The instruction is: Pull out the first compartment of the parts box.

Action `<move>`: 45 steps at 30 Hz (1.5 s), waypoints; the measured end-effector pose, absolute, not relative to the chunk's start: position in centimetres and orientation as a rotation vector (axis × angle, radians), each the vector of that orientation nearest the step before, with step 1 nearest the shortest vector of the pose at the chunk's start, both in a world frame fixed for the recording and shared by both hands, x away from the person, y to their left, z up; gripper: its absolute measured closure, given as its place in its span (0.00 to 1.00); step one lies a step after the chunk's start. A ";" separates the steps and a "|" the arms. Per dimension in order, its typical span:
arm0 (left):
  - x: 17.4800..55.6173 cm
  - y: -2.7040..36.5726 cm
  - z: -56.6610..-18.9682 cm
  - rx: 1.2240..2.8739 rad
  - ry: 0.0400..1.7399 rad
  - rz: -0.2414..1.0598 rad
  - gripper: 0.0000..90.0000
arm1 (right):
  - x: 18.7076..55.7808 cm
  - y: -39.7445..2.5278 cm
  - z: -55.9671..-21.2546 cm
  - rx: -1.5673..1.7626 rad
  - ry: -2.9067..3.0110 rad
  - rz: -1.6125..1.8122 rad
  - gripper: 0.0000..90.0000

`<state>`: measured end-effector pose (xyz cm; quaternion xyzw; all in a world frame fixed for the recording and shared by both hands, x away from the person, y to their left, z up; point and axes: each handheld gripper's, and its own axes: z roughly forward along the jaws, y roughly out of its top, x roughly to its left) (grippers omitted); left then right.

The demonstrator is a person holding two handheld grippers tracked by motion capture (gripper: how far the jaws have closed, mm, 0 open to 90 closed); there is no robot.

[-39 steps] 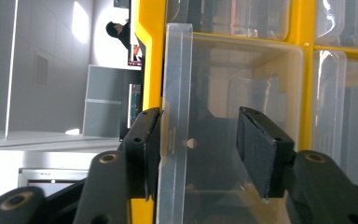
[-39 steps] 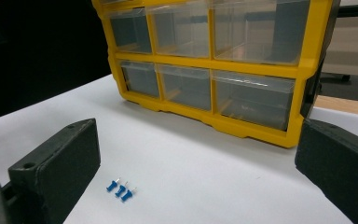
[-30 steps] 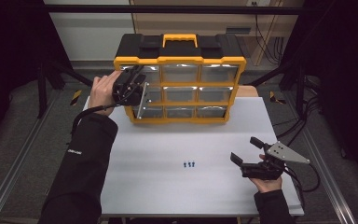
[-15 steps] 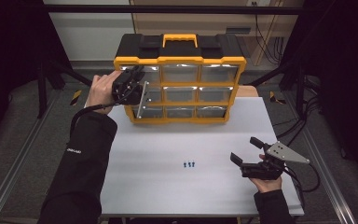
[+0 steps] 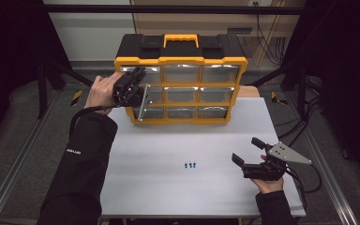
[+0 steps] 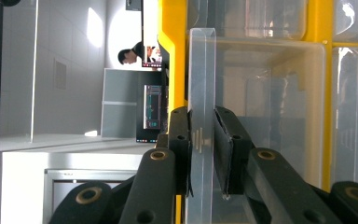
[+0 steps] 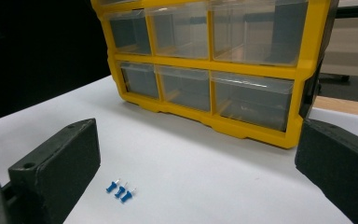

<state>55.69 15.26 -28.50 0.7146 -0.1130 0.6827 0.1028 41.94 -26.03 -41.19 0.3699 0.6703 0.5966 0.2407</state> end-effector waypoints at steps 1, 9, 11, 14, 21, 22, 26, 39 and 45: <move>55.6 15.3 -28.5 2.112 -0.335 2.014 0.86 | 41.9 -26.0 -41.2 1.011 1.833 1.631 0.01; 54.5 15.4 -28.6 2.097 -0.374 2.024 0.86 | 42.0 -26.0 -41.2 1.007 1.837 1.627 0.01; 54.2 15.5 -28.5 2.097 -0.384 2.023 0.86 | 42.0 -26.0 -41.2 1.007 1.836 1.627 0.01; 53.9 15.5 -28.6 2.098 -0.381 2.020 0.86 | 42.0 -26.0 -41.2 1.012 1.836 1.621 0.01; 52.9 15.5 -28.7 2.081 -0.397 2.026 0.87 | 41.9 -26.0 -41.2 1.015 1.834 1.625 0.01; 52.8 15.5 -28.7 2.079 -0.402 2.036 0.87 | 42.0 -26.1 -41.2 1.009 1.833 1.621 0.01; 52.2 15.6 -28.8 2.066 -0.417 2.036 0.87 | 42.0 -26.0 -41.2 1.009 1.835 1.624 0.01; 50.4 15.9 -28.9 2.055 -0.433 2.045 0.87 | 41.9 -26.1 -41.2 1.010 1.829 1.619 0.01; 49.6 16.1 -29.0 2.039 -0.441 2.042 0.87 | 41.9 -26.1 -41.1 1.011 1.825 1.625 0.01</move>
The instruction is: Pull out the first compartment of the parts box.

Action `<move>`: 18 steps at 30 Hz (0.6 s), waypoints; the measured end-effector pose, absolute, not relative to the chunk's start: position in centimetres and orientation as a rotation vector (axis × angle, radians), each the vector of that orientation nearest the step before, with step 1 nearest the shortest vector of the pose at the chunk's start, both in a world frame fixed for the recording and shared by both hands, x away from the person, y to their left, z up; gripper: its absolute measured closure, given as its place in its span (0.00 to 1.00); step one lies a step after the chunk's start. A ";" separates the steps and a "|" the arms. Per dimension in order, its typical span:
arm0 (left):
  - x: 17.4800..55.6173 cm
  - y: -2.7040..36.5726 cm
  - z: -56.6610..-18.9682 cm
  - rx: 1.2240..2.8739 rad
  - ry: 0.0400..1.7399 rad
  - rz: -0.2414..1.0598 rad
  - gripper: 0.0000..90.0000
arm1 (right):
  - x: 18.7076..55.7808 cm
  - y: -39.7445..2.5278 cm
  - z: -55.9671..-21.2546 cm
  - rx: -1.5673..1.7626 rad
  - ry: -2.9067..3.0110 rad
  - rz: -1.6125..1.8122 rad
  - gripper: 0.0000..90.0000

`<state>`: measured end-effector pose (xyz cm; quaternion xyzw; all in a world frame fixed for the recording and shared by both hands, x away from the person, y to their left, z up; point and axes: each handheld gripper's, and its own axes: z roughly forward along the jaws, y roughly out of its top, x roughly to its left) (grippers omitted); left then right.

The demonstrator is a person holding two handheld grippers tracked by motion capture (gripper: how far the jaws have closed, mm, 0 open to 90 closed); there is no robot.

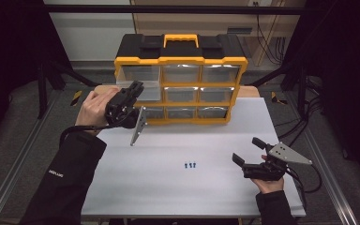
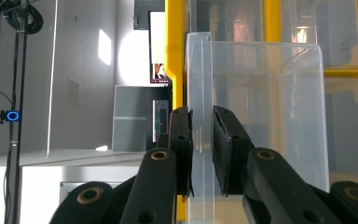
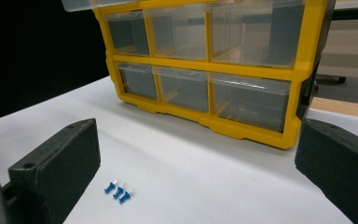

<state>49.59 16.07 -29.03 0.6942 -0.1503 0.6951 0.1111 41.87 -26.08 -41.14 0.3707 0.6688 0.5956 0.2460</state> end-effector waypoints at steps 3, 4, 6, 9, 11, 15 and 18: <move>49.3 16.3 -29.1 2.039 -0.444 2.042 0.87 | 41.9 -26.1 -41.1 1.012 1.823 1.627 0.01; 49.3 16.3 -29.1 2.036 -0.442 2.038 0.87 | 41.8 -26.1 -41.1 1.013 1.823 1.627 0.01; 49.0 16.4 -29.0 2.035 -0.444 2.037 0.87 | 41.9 -26.1 -41.2 1.012 1.823 1.619 0.01; 48.7 16.4 -29.0 2.031 -0.448 2.038 0.87 | 41.9 -26.1 -41.2 1.012 1.825 1.619 0.01; 48.7 16.4 -29.1 2.029 -0.446 2.028 0.87 | 41.9 -26.0 -41.2 1.012 1.822 1.621 0.01; 48.6 16.4 -29.1 2.028 -0.441 2.023 0.86 | 41.9 -26.0 -41.1 1.013 1.822 1.626 0.01; 48.6 16.4 -29.2 2.037 -0.445 2.026 0.85 | 41.9 -26.1 -41.2 1.011 1.824 1.618 0.01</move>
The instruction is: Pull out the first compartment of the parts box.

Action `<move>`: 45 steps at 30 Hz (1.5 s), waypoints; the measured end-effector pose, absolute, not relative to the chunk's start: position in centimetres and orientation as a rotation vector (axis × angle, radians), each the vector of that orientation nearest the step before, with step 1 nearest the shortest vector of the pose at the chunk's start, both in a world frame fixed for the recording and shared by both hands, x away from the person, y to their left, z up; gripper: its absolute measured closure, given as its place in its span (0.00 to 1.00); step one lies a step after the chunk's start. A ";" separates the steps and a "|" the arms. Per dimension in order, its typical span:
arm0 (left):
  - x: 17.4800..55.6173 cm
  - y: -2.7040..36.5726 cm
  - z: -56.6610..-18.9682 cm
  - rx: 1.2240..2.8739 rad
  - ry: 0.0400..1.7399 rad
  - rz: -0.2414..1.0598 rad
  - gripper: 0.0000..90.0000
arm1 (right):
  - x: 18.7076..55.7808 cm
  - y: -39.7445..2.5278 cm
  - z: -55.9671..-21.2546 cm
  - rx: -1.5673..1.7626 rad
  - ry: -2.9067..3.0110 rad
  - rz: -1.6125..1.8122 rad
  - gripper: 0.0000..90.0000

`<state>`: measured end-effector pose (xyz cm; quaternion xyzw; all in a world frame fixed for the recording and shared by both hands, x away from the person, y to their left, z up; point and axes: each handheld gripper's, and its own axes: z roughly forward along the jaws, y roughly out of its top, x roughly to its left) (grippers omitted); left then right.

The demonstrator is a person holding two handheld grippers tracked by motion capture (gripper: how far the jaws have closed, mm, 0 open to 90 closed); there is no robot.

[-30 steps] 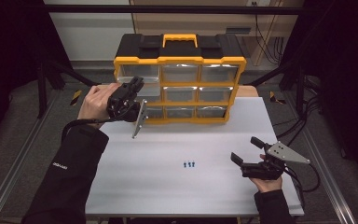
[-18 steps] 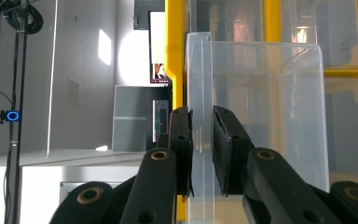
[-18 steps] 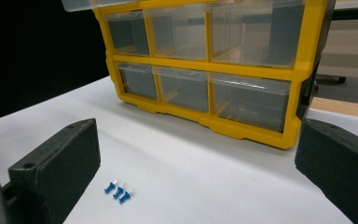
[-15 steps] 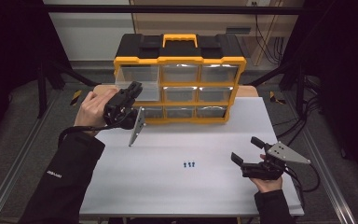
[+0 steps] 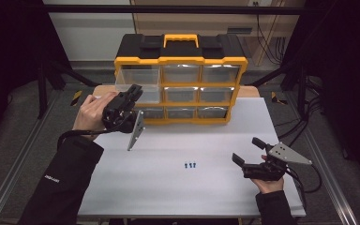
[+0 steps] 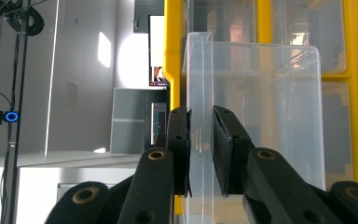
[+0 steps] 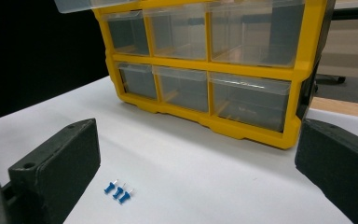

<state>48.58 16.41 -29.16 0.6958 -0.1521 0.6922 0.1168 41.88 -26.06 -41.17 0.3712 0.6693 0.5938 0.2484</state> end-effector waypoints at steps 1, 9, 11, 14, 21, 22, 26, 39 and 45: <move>48.6 16.4 -29.2 2.040 -0.440 2.019 0.85 | 41.9 -26.0 -41.2 1.013 1.824 1.619 0.01; 48.3 16.4 -28.8 2.063 -0.373 1.953 0.68 | 41.9 -26.0 -41.2 1.013 1.821 1.621 0.01; 48.1 16.4 -28.6 2.062 -0.342 1.940 0.59 | 41.9 -26.0 -41.1 1.015 1.822 1.625 0.01; 47.9 16.5 -28.3 2.046 -0.288 1.893 0.48 | 41.9 -26.1 -41.1 1.015 1.822 1.623 0.01; 47.4 16.8 -27.7 2.034 -0.137 1.727 0.28 | 41.8 -26.1 -41.1 1.019 1.817 1.627 0.01; 47.3 16.8 -27.7 2.027 -0.119 1.722 0.25 | 41.8 -26.1 -41.1 1.025 1.816 1.627 0.01; 47.1 17.2 -27.4 2.031 -0.056 1.647 0.20 | 41.8 -26.1 -41.1 1.017 1.818 1.628 0.01; 46.1 19.1 -27.2 1.893 0.180 1.411 0.11 | 41.8 -26.1 -41.1 1.015 1.815 1.629 0.01; 45.5 20.2 -27.8 1.844 0.306 1.301 0.10 | 41.8 -26.1 -41.1 1.020 1.816 1.625 0.01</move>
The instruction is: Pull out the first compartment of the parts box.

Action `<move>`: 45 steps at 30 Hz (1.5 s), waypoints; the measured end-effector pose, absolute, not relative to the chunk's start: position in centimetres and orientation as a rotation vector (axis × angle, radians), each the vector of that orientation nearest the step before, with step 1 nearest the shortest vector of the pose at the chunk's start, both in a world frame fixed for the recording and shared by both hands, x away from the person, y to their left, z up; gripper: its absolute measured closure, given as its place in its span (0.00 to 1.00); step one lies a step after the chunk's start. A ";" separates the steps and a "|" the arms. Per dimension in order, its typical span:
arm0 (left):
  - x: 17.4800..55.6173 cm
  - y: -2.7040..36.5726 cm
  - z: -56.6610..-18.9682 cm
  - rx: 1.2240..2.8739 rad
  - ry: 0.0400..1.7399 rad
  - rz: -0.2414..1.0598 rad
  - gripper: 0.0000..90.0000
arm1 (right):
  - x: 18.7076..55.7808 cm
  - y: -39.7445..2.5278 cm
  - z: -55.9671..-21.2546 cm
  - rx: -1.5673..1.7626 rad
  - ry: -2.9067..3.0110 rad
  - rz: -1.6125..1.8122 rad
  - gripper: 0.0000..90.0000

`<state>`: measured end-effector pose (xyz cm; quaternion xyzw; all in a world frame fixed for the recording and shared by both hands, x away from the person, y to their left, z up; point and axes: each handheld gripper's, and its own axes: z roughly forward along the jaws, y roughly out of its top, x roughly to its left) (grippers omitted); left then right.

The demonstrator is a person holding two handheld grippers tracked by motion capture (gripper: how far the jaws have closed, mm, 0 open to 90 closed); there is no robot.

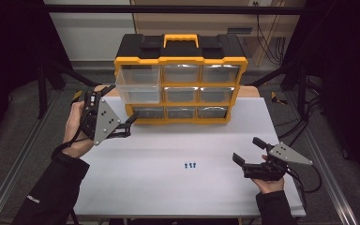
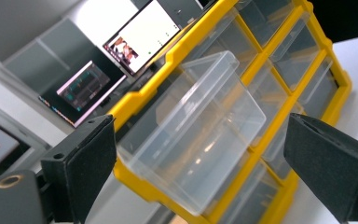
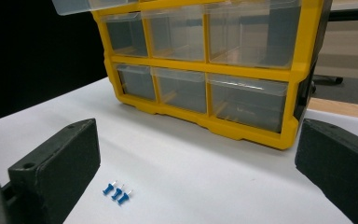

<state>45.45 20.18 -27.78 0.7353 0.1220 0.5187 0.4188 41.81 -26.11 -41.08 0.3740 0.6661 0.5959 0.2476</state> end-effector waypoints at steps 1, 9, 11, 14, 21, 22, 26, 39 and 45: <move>45.4 20.3 -27.9 1.838 0.317 1.285 0.09 | 41.8 -26.1 -41.1 1.024 1.816 1.624 0.01; 44.6 21.2 -29.5 1.823 0.378 1.202 0.08 | 41.8 -26.2 -41.1 1.007 1.813 1.626 0.01; 44.4 21.4 -29.9 1.823 0.390 1.174 0.08 | 41.8 -26.2 -41.1 1.013 1.815 1.626 0.01; 44.1 21.7 -30.6 1.799 0.422 1.123 0.08 | 41.8 -26.2 -41.1 1.009 1.815 1.626 0.01; 43.7 22.2 -32.5 1.773 0.486 1.077 0.07 | 41.8 -26.1 -41.1 1.015 1.819 1.622 0.01; 43.6 22.2 -32.7 1.772 0.498 1.072 0.07 | 41.8 -26.1 -41.1 1.026 1.816 1.622 0.01; 43.3 22.4 -34.0 1.753 0.545 1.022 0.07 | 41.8 -26.1 -41.1 1.017 1.817 1.623 0.01; 43.1 22.0 -38.4 1.792 0.653 0.904 0.07 | 41.9 -26.0 -41.2 1.010 1.830 1.616 0.01; 43.1 21.9 -39.3 1.815 0.680 0.878 0.06 | 41.8 -26.0 -41.3 0.999 1.835 1.607 0.01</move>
